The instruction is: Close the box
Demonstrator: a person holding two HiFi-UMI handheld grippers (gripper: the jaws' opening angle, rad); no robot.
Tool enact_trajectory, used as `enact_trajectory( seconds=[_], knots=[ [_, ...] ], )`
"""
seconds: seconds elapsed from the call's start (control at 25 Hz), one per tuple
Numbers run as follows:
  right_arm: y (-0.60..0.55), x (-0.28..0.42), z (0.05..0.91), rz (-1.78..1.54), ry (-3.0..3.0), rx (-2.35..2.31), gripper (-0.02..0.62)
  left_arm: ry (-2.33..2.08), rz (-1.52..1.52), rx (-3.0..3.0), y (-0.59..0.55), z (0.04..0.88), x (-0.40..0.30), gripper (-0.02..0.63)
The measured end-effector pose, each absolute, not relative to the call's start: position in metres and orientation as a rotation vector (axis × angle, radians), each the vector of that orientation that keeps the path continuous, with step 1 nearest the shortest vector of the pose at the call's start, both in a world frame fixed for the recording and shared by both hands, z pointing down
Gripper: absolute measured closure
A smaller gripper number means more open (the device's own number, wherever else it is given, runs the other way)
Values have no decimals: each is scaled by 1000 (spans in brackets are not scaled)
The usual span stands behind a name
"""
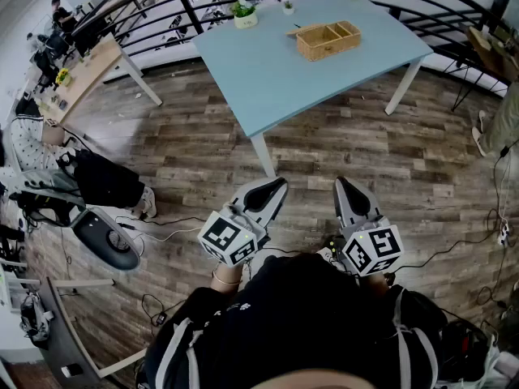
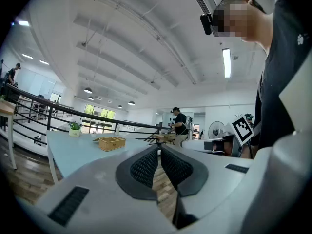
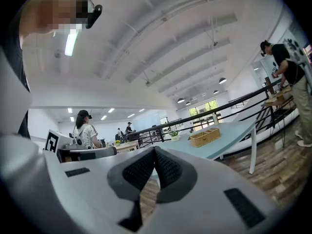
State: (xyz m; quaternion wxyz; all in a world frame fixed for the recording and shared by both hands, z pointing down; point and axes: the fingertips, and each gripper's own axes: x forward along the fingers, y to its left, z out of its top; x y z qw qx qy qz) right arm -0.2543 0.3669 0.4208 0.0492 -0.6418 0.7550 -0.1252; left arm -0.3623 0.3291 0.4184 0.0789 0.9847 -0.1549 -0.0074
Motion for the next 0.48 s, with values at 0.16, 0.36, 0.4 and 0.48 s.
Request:
enact_trajectory(
  seconds=[0.16, 0.36, 0.4, 0.48],
  knots=[
    [364, -252, 419, -397, 2299, -1956, 595, -455, -14, 2947, 325, 415, -360, 577],
    [367, -255, 422, -407, 2305, -1941, 595, -475, -17, 2941, 329, 417, -364, 577],
    [367, -254, 423, -409, 2307, -1936, 595, -480, -16, 2940, 330, 417, -364, 577],
    [366, -253, 424, -415, 2311, -1929, 595, -489, -12, 2939, 329, 418, -362, 577]
  ],
)
